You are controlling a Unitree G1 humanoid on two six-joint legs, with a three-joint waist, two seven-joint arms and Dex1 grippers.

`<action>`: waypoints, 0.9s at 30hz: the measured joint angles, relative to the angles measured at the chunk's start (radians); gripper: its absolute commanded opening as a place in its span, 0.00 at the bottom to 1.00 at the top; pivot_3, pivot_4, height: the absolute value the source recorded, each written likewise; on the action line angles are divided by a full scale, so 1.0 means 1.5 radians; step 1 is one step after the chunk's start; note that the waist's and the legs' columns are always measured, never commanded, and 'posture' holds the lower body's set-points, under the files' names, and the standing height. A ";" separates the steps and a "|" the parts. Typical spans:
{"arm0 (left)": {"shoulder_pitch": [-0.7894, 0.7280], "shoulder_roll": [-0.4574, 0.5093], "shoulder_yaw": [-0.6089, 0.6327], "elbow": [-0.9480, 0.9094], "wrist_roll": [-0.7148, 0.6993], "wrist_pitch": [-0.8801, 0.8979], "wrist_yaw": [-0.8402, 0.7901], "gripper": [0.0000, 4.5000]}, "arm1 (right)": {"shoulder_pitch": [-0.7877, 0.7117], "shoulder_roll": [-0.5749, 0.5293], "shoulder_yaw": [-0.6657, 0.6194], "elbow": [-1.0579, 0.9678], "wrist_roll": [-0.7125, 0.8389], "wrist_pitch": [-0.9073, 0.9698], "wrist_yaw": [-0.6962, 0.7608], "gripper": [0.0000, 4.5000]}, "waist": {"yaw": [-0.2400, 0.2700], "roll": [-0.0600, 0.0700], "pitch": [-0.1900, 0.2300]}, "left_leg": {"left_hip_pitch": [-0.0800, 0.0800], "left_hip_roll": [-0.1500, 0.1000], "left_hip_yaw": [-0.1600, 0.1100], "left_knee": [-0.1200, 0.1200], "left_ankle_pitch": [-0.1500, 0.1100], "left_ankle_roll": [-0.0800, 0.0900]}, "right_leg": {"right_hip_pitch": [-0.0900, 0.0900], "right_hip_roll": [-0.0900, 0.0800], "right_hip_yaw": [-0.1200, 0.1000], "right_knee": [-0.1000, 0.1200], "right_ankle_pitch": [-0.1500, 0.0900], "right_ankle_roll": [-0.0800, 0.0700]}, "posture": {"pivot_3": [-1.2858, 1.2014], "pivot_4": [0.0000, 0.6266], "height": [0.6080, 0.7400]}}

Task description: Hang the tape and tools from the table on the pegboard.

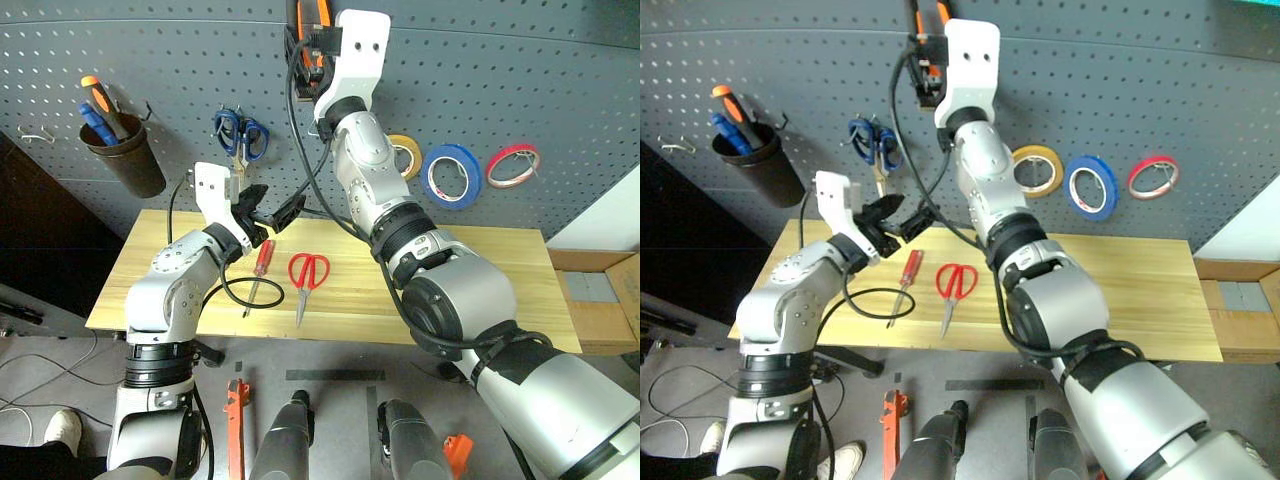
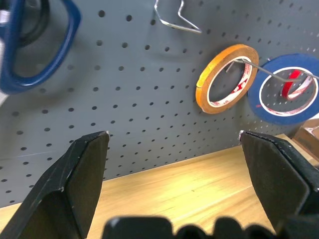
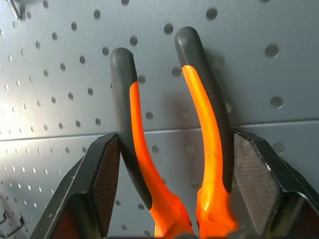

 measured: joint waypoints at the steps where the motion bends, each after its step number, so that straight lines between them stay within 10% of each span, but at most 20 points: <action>1: 0.001 0.004 0.005 -0.002 0.000 0.003 0.002 1.00 | -0.001 0.000 -0.002 0.002 0.000 -0.001 -0.001 0.63 | 0.000 0.000 0.001 | 0.000 0.000 0.000 -0.001 0.000 0.000 | 0.000 0.000 0.000 0.000 0.000 0.000 | 0.58 0.46 1.00; 27: 0.060 0.015 0.054 -0.072 -0.038 0.057 0.035 1.00 | 0.066 0.008 0.020 -0.026 -0.029 -0.038 -0.028 0.63 | 0.003 -0.001 0.002 | 0.005 0.000 -0.001 -0.003 0.001 -0.001 | 0.003 0.000 -0.001 0.001 -0.002 -0.003 | 0.57 0.45 1.00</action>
